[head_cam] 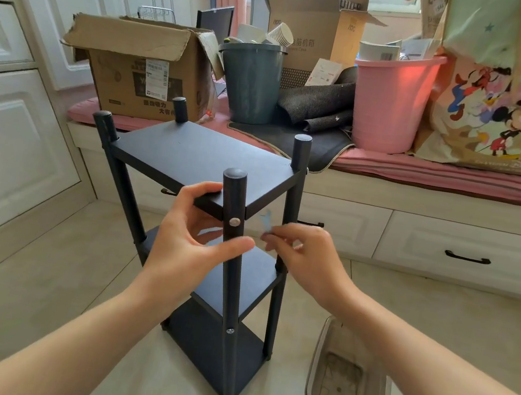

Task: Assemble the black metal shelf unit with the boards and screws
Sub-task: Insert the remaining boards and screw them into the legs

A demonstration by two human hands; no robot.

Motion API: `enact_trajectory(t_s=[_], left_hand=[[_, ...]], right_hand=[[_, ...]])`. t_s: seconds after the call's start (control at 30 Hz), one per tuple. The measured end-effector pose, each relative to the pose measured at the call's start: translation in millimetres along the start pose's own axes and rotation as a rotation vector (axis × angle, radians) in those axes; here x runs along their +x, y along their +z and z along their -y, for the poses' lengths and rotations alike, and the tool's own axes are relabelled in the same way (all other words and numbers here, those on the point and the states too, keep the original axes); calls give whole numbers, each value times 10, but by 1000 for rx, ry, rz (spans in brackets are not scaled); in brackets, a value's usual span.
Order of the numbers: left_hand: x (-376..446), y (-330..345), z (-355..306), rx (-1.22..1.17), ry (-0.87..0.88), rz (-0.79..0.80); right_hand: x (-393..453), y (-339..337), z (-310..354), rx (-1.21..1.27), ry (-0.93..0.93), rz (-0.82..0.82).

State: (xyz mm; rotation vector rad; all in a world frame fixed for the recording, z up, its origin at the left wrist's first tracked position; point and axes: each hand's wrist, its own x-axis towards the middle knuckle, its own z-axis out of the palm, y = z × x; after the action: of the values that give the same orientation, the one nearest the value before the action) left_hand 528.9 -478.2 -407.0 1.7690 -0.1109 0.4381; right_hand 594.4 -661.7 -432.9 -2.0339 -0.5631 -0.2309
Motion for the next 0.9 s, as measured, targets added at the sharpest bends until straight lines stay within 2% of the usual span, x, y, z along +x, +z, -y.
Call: enact_trajectory(t_s=[0.13,0.3,0.5,0.7,0.9], left_hand=[[-64,53,-4,181,80,-22],[-67,86,7,275,145,-60],[-48,86,4,362,163,-50],[-15,53,30,355,177,2],[18,-90,-3,332,163,85]], right_hand=[[-41,-297,-111,199,178,-108],[45,-317,-244,400,473,-235],[304,-47,-296,466,528,-328],[460,136,-307,527,575,-302],[384,62,-243,457,533,-308]])
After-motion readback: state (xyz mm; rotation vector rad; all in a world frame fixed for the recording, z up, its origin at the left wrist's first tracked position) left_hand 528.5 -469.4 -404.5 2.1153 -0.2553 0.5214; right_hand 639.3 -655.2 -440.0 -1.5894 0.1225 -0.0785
